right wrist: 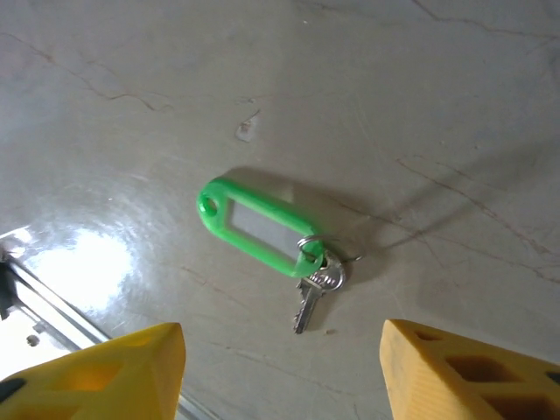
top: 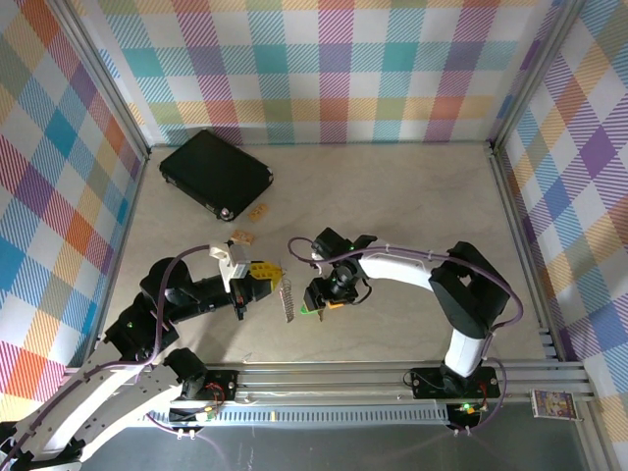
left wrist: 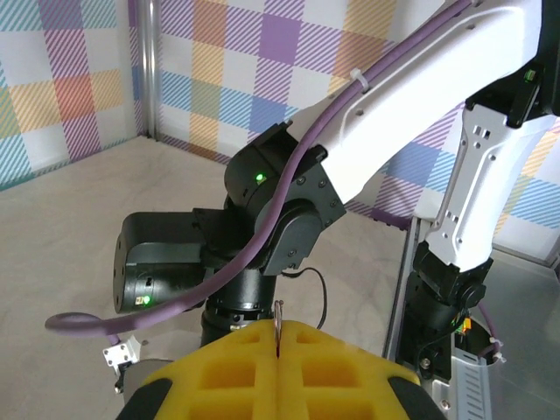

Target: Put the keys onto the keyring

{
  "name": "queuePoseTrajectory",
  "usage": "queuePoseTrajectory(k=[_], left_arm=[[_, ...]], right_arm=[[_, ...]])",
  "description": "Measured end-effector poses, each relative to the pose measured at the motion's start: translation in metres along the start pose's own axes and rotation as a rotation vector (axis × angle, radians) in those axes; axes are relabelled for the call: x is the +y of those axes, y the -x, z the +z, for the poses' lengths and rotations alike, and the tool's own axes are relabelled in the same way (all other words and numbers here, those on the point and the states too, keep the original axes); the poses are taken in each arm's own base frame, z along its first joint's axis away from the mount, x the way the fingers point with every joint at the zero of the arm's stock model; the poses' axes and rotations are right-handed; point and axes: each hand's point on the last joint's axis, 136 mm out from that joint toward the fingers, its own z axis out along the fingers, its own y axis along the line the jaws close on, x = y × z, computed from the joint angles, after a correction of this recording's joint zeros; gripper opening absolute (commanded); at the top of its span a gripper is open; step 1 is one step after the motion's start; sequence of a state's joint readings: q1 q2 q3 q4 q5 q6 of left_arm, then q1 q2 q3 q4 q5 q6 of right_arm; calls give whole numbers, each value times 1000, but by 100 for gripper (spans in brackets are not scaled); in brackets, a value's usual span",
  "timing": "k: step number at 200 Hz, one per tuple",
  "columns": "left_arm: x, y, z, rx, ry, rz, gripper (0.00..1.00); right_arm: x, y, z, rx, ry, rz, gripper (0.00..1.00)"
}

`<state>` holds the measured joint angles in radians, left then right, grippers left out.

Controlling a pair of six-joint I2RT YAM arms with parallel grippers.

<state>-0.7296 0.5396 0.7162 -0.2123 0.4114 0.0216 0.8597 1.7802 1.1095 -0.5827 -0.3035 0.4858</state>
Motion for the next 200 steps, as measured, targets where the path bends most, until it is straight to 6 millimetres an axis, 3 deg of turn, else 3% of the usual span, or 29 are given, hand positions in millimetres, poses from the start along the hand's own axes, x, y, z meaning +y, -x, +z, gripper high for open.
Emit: queuePoseTrajectory(k=[27,70,135,200], left_arm=[[1,0,-1,-6,9,-3,0],[3,-7,0,-5,12,-10,0],[2,-5,-1,-28,9,-15,0],[1,1,-3,-56,6,-7,0]], right_arm=[[3,11,-1,-24,-21,2,45],[6,21,-1,-59,-75,-12,42],[5,14,12,-37,-143,-28,43],[0,14,12,-35,-181,-26,41]])
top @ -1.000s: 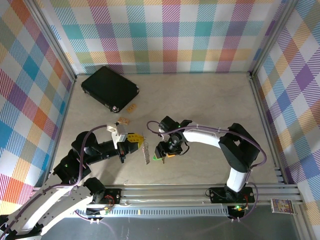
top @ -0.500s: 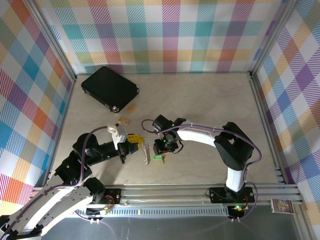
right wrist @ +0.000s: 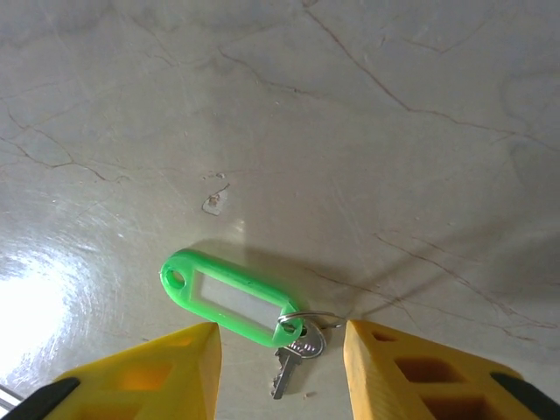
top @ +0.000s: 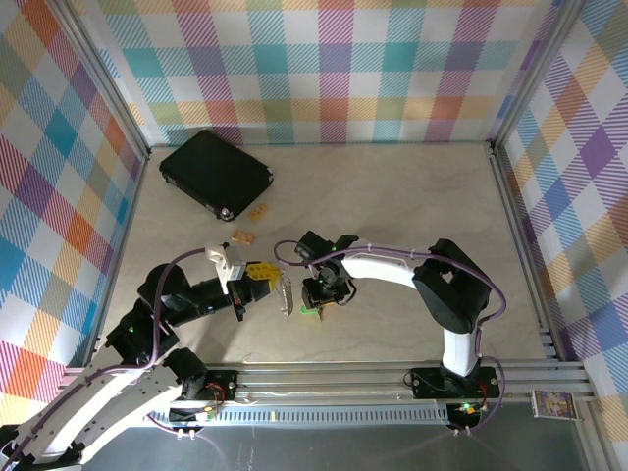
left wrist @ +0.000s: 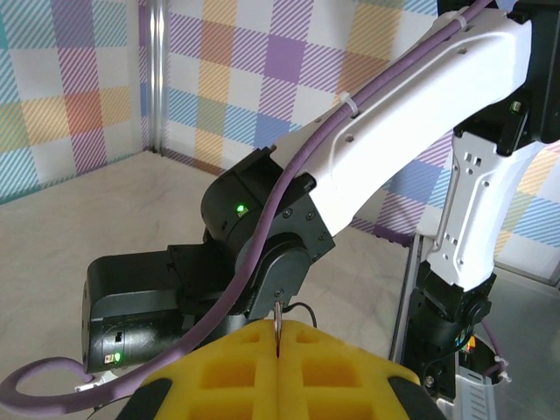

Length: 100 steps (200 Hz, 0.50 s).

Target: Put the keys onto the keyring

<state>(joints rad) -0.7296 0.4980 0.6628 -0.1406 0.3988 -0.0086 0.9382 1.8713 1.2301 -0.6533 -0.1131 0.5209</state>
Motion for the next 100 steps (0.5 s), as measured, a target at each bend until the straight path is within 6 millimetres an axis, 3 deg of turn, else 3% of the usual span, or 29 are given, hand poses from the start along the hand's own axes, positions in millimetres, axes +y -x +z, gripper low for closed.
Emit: queuePoseTrajectory(k=[100], left_arm=[[-2,4,-3,-22,-3,6,0]], right_arm=[[0,-1,6,12,-4,20,32]])
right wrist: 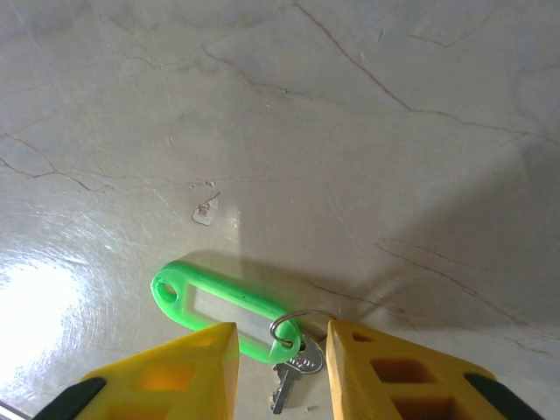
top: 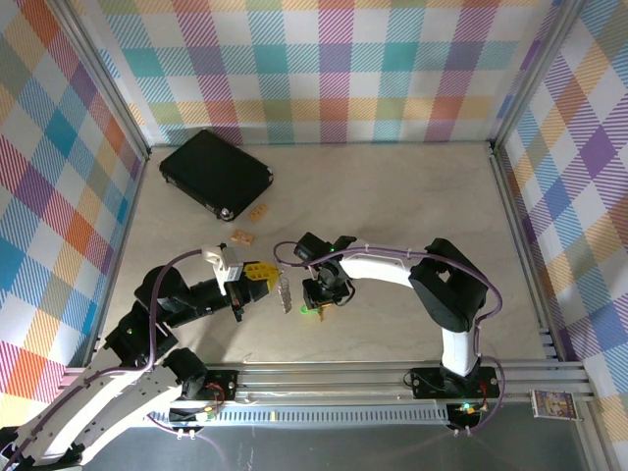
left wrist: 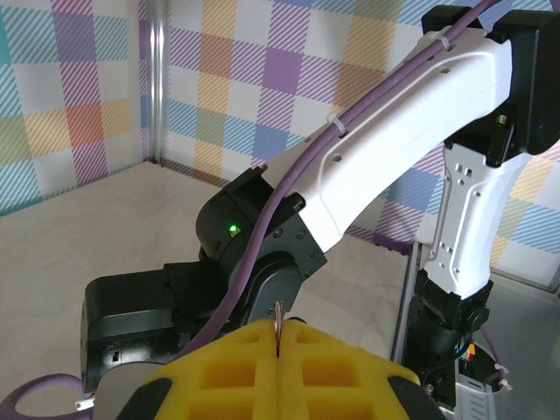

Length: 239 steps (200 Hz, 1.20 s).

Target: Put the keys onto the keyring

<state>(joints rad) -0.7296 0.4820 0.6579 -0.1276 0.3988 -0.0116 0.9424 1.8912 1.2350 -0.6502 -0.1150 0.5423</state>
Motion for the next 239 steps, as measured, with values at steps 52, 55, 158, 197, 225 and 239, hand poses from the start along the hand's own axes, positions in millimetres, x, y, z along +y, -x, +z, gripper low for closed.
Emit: queuePoseTrajectory(k=[52,55,158,197,225,239], left_arm=[[-1,1,-1,-5,-1,2,0],[-1,1,-1,-6,-1,2,0],[-3,5,-5,-24,-4,10,0],[-4,7,-6,-32,-6,13,0],[-3,4,-6,-27,-5,8,0],[-3,4,-6,-27,-5,8,0]], right_arm=[[4,6,1,-3,-7,-4,34],[4,7,1,-3,-10,-5,34],[-4,-3,2,9,-219,-104,26],[-10,-5,1,13,-249,-103,20],[-11,-4,1,7,-258,-102,15],[-12,-4,0,4,-260,-99,12]])
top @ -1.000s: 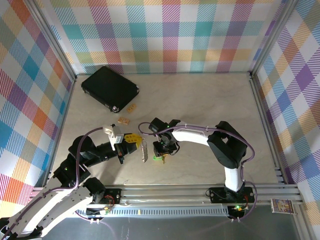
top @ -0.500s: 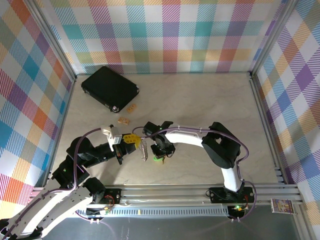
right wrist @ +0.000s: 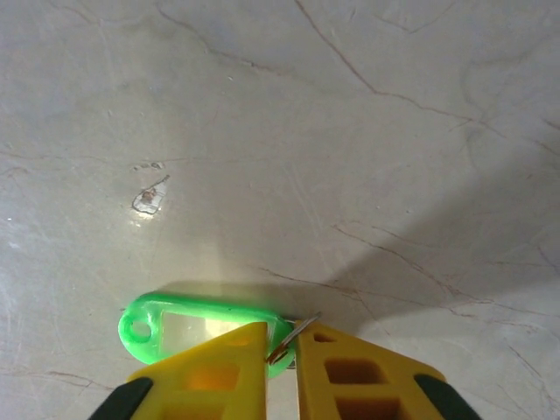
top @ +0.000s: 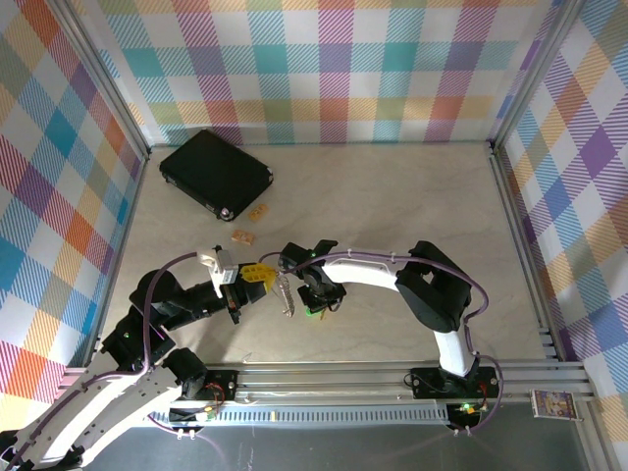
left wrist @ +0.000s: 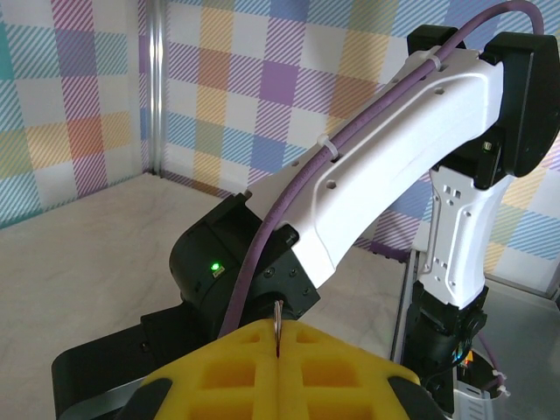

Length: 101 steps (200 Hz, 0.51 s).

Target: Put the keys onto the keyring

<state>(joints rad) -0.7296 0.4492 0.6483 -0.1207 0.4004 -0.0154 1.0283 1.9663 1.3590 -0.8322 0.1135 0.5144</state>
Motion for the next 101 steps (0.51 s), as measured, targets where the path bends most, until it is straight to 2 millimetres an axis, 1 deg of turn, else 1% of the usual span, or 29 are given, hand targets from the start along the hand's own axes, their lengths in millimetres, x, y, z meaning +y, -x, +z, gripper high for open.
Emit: queuePoseTrajectory(k=[27,63,101], left_arm=[[0,0,0,1,-1,-1,0],[0,-1,0,3,-1,-1,0],[0,-1,0,3,-2,-5,0]], right_arm=[[-2,0,-4,-14,-5,4,4],[-9,-2,-4,-23,-32,10,1],[-14,-6,-5,-27,-43,10,1]])
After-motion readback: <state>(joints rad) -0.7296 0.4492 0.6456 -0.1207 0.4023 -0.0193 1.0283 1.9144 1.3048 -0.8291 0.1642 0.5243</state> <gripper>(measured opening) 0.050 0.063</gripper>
